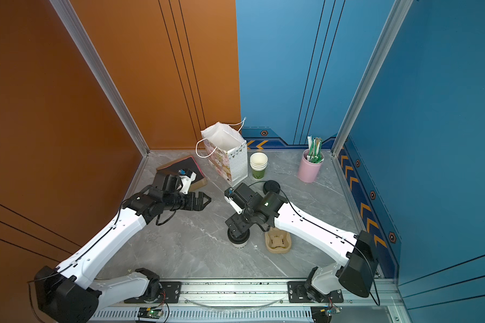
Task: Pack a coffee takeout order
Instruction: Close the lid on the coffee cup.
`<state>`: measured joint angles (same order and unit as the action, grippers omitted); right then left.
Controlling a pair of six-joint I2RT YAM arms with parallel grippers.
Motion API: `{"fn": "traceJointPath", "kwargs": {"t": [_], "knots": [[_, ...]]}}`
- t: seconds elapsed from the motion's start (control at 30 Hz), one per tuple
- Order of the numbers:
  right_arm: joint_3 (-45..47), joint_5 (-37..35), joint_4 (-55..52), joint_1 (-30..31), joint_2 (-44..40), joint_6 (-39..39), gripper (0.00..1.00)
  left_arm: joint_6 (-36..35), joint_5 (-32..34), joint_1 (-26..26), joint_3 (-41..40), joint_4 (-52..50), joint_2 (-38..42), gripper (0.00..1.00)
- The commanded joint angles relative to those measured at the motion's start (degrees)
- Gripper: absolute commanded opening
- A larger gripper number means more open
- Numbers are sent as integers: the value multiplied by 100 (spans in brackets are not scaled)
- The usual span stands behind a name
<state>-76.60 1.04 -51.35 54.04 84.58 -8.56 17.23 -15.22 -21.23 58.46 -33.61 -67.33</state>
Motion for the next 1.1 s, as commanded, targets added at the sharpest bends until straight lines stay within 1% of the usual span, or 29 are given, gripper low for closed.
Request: {"fn": "traceJointPath", "kwargs": {"t": [0.0, 0.17, 0.27, 0.37, 0.5, 0.57, 0.6, 0.7, 0.8, 0.9, 1.07], "knots": [[-271, -68, -725, 113, 351, 1, 100, -194, -202, 108, -137, -111, 54, 98], [-342, -93, -845, 142, 593, 28, 100, -84, -386, 45, -320, -105, -32, 98], [-324, -53, -876, 133, 625, 71, 100, 69, -675, -46, -416, -94, -94, 98], [-286, 7, -890, 87, 652, 99, 100, 214, -1034, -288, -531, -52, -165, 100], [-302, 150, -929, -15, 616, 152, 100, 573, -1434, -709, -740, 245, -269, 90], [-343, 247, -931, -58, 532, 166, 100, 811, -1617, -836, -884, 480, -320, 85], [-362, 265, -924, -81, 485, 174, 100, 919, -1641, -889, -964, 578, -333, 80], [-360, 252, -920, -168, 400, 146, 100, 1059, -1616, -961, -1090, 760, -340, 75], [-351, 100, -927, -260, 423, 70, 100, 1199, -1707, -1073, -1153, 984, -412, 75], [-323, -101, -920, -337, 435, 1, 100, 1195, -1694, -1229, -1125, 997, -554, 74], [-262, -208, -878, -360, 562, -50, 100, 1192, -1618, -1361, -1099, 1033, -772, 74]]}}
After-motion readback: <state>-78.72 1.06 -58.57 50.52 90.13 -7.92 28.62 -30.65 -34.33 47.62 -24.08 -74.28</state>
